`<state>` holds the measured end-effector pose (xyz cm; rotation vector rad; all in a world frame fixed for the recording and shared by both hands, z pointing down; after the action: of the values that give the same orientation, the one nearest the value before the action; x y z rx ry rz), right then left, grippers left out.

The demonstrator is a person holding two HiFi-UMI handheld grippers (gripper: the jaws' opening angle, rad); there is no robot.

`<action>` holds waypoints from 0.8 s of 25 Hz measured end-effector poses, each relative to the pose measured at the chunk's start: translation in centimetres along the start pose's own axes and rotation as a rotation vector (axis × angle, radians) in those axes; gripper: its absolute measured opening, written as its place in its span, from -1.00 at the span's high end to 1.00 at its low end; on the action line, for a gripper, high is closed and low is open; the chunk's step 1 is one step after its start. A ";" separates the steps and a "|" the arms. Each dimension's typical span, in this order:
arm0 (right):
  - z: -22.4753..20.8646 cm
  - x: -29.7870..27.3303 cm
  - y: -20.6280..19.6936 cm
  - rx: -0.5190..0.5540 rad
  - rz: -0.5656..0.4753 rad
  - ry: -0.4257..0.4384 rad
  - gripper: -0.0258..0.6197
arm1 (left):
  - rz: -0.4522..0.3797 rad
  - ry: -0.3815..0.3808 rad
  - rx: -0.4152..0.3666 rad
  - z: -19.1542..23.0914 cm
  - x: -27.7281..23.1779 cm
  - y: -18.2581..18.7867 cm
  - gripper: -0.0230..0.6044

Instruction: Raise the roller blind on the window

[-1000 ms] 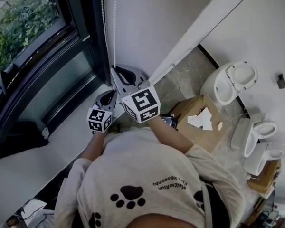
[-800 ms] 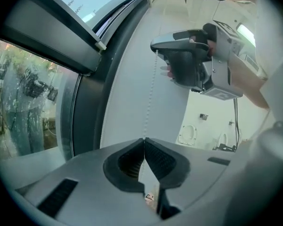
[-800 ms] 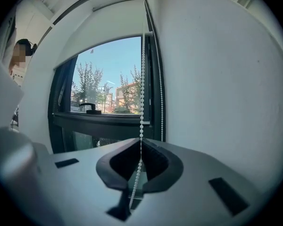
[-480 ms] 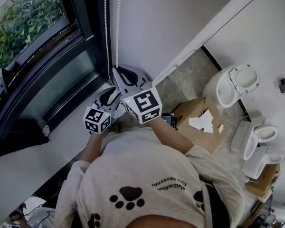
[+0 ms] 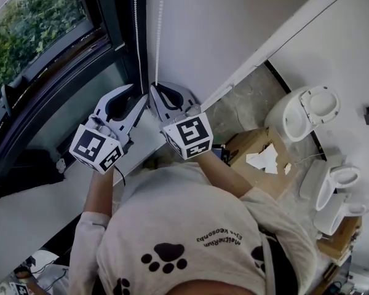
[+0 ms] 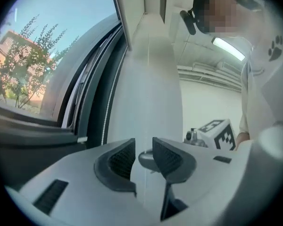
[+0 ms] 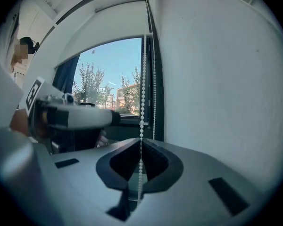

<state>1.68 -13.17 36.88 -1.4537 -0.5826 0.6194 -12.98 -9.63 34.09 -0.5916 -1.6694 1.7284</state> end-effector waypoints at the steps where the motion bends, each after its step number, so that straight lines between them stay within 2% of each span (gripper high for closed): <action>1: 0.0 0.0 0.0 0.000 0.000 0.000 0.89 | -0.002 -0.014 -0.014 -0.1 -0.3 1.1 0.55; 5: 0.3 -0.2 0.1 0.004 0.002 0.001 0.89 | -0.015 -0.060 -0.068 -0.3 -1.6 4.9 0.55; 11: 0.7 -0.1 0.0 0.007 -0.003 0.005 0.88 | -0.067 -0.108 -0.078 0.2 -3.9 8.8 0.56; 16: 1.1 -0.1 0.3 0.017 -0.009 0.010 0.89 | -0.091 -0.125 -0.081 0.1 -5.2 11.2 0.66; 19: 1.3 -0.2 0.3 0.012 -0.013 0.011 0.88 | -0.083 -0.126 -0.081 0.0 -5.7 11.5 0.87; 20: 1.3 -0.1 0.3 0.011 -0.012 0.010 0.89 | -0.079 -0.134 -0.080 -0.1 -5.8 11.5 0.88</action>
<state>0.65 -12.31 36.65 -1.4412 -0.5788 0.6043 -10.57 -13.42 22.05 -0.4484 -1.8374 1.6833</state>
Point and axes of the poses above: the fingertips, and each gripper's own axes: x backward along the fingers, z to its left, y out of its top, the point moved 9 cm from there along x, backward along the fingers, and after that the axes turned 6 degrees about -z, right-handed, at the moved point
